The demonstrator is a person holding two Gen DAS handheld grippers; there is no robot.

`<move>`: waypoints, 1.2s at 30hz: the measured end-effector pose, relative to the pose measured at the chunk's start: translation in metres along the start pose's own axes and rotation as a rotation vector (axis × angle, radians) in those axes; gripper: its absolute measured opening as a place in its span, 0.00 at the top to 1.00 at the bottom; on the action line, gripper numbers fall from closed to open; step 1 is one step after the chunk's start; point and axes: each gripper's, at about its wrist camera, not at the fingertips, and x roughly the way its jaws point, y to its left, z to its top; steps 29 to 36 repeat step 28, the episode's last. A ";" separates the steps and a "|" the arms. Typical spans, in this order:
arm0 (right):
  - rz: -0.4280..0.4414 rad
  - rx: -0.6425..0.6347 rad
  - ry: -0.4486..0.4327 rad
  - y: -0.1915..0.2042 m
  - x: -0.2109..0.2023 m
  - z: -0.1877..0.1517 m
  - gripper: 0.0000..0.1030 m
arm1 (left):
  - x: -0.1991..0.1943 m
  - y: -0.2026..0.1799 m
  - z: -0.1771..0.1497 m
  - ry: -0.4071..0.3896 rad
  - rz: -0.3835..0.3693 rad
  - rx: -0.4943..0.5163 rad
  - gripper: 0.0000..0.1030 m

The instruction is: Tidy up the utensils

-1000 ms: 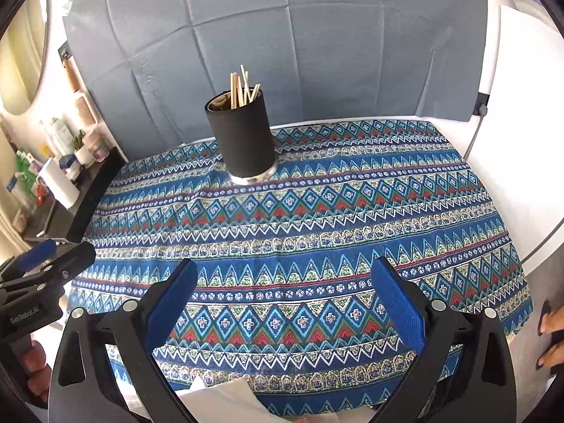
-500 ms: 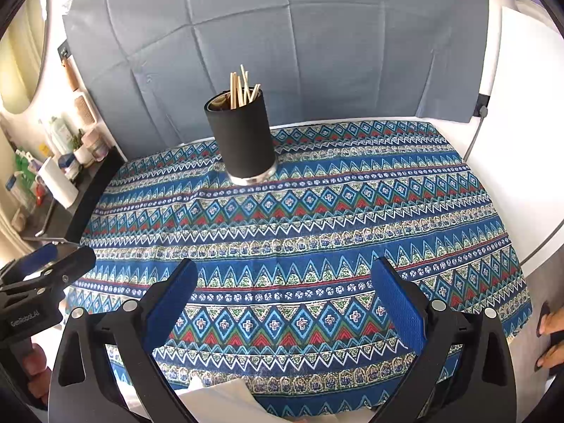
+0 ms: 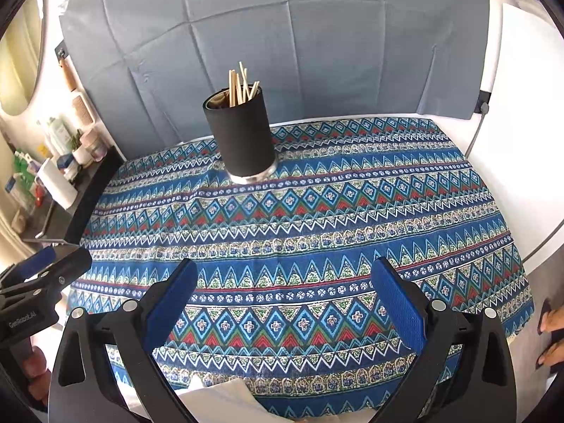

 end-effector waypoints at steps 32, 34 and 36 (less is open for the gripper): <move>-0.005 0.019 0.021 -0.001 0.008 0.001 0.08 | 0.009 0.007 0.004 0.024 -0.018 -0.037 0.06; -0.005 0.019 0.021 -0.001 0.008 0.001 0.08 | 0.009 0.007 0.004 0.024 -0.018 -0.037 0.06; -0.005 0.019 0.021 -0.001 0.008 0.001 0.08 | 0.009 0.007 0.004 0.024 -0.018 -0.037 0.06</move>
